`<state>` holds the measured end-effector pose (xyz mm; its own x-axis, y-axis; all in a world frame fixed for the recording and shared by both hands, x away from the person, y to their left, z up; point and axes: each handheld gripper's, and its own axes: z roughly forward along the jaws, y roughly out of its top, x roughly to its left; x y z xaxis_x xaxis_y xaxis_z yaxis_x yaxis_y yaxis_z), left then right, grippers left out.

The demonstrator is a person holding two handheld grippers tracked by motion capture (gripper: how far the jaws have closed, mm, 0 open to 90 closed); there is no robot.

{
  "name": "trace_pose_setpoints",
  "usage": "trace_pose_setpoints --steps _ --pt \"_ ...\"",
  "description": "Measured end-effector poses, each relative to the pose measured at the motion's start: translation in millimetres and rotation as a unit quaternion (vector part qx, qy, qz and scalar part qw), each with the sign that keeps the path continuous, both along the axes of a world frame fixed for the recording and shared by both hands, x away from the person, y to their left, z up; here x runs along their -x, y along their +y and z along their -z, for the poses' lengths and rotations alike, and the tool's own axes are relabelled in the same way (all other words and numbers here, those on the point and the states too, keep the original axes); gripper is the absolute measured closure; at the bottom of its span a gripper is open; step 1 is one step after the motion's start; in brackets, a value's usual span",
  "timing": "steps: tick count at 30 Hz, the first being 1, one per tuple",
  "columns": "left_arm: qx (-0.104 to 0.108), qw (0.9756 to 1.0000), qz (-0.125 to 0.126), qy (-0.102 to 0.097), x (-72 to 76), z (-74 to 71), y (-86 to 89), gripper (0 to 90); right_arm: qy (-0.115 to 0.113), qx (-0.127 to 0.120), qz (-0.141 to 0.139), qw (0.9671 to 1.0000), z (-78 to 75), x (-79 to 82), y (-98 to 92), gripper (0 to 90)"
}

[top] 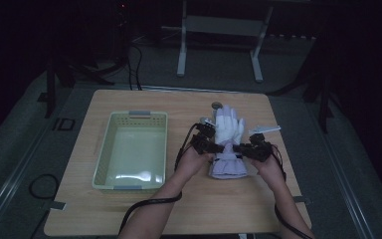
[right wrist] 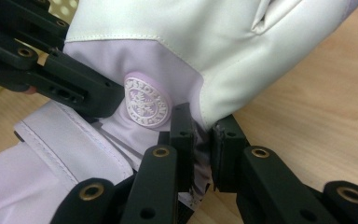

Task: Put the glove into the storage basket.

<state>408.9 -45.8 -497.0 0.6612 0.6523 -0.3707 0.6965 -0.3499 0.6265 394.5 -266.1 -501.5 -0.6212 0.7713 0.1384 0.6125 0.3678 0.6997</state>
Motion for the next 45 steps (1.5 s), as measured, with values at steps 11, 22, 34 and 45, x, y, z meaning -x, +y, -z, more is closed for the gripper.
trace_pose_setpoints --steps 11,22,34,45 --pt "-0.015 0.9992 0.022 -0.031 11.1 -48.8 16.4 71.9 -0.037 -0.009 0.002 0.9993 -46.6 18.5 13.9 81.2" --pt "-0.021 0.999 0.013 -0.038 18.5 -76.0 53.8 71.9 -0.042 -0.024 -0.009 0.9988 -70.3 21.9 46.5 81.2" --pt "-0.026 0.9991 -0.001 -0.034 26.7 -82.2 105.7 71.8 -0.048 -0.01 -0.037 0.9981 -80.6 21.9 96.9 81.2" --pt "-0.037 0.9988 -0.018 -0.026 34.7 -83.9 156.0 71.7 -0.036 -0.015 -0.066 0.997 -80.3 19.9 148.4 81.2"
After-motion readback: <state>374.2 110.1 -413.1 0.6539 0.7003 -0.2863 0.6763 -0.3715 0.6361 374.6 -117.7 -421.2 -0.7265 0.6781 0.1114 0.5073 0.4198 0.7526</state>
